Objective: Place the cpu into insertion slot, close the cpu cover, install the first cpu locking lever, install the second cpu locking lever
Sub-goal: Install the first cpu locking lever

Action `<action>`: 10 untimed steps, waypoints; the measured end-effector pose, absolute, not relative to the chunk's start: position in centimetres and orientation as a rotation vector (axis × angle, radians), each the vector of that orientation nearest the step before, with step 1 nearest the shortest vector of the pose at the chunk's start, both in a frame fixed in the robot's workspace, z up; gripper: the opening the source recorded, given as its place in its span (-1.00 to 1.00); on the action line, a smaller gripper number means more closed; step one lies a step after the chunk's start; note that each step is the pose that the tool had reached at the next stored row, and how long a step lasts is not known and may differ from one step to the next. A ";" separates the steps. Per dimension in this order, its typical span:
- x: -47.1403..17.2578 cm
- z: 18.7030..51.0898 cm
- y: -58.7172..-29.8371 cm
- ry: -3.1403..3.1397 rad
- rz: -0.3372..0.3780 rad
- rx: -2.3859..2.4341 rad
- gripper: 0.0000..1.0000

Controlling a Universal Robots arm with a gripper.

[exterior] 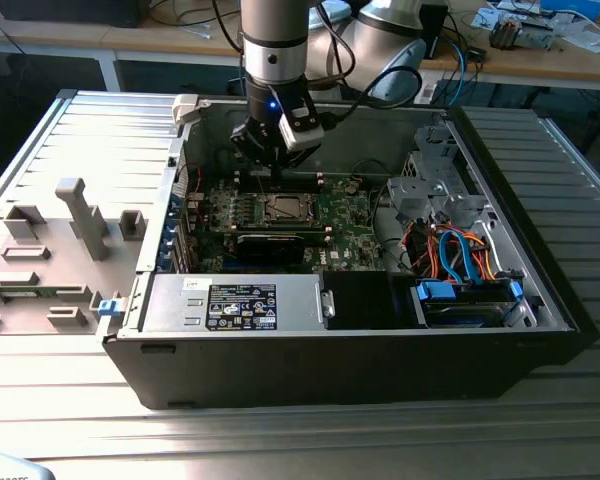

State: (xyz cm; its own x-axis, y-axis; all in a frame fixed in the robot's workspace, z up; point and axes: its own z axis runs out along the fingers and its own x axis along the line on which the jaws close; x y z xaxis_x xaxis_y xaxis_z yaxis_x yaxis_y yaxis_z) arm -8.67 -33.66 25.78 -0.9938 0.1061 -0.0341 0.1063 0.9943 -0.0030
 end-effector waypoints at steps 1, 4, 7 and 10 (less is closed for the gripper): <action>-9.0 25.8 -33.6 3.103 -0.008 0.165 -0.79; -9.4 25.8 -33.5 3.103 -0.008 0.165 -0.79; -9.7 25.8 -33.4 3.103 -0.008 0.165 -0.79; -10.1 25.8 -33.3 3.103 -0.008 0.165 -0.79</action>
